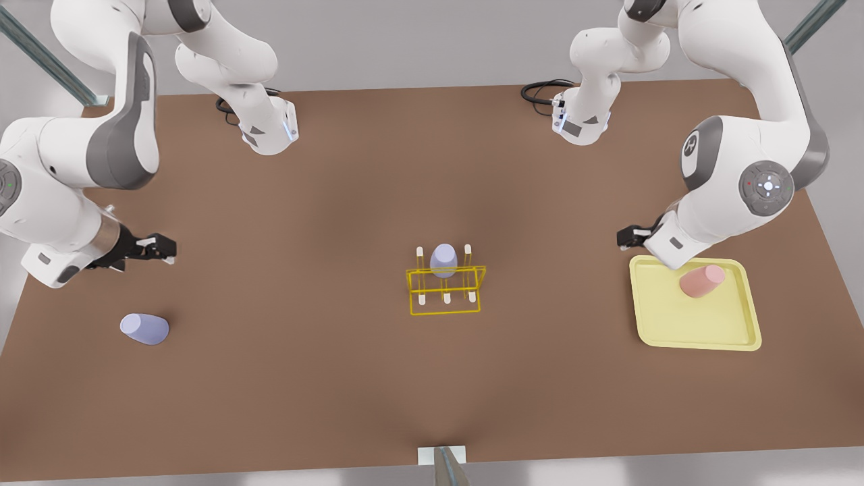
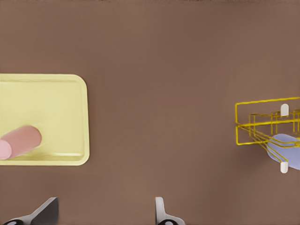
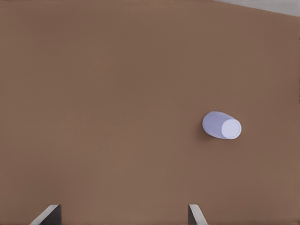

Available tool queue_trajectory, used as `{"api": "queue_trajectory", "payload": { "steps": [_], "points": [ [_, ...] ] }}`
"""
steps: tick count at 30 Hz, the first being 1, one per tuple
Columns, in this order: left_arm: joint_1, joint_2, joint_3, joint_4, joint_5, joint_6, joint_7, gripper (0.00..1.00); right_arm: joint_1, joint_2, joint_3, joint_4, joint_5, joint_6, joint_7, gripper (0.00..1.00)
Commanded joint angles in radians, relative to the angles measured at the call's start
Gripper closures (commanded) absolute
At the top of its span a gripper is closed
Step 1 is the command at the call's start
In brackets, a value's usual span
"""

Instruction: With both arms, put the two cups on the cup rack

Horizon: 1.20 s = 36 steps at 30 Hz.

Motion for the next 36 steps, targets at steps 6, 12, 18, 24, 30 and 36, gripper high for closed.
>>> {"api": "queue_trajectory", "payload": {
  "steps": [6,12,18,24,30,36],
  "points": [
    [0.048,0.053,0.293,-0.185,-0.083,0.301,0.489,0.00,-0.160,0.220,0.000,-0.001,-0.011,0.154,-0.056,0.00],
    [0.191,0.129,0.346,-0.390,-0.051,0.703,0.933,0.00,-0.309,0.407,0.002,-0.006,0.002,0.338,-0.062,0.00],
    [0.218,0.188,0.357,-0.495,-0.040,0.842,0.990,0.00,-0.338,0.508,0.000,0.001,0.001,0.536,-0.140,0.00],
    [0.217,0.260,0.356,-0.515,-0.053,0.895,0.977,0.00,-0.361,0.550,0.000,-0.012,0.004,0.535,-0.166,0.00],
    [0.218,0.303,0.356,-0.515,-0.093,0.904,0.977,0.00,-0.364,0.576,0.000,-0.036,-0.001,0.527,-0.205,0.00],
    [0.218,0.310,0.356,-0.515,-0.093,0.899,0.970,0.09,-0.364,0.588,0.000,-0.052,-0.034,0.553,-0.234,0.00]
  ]
}}
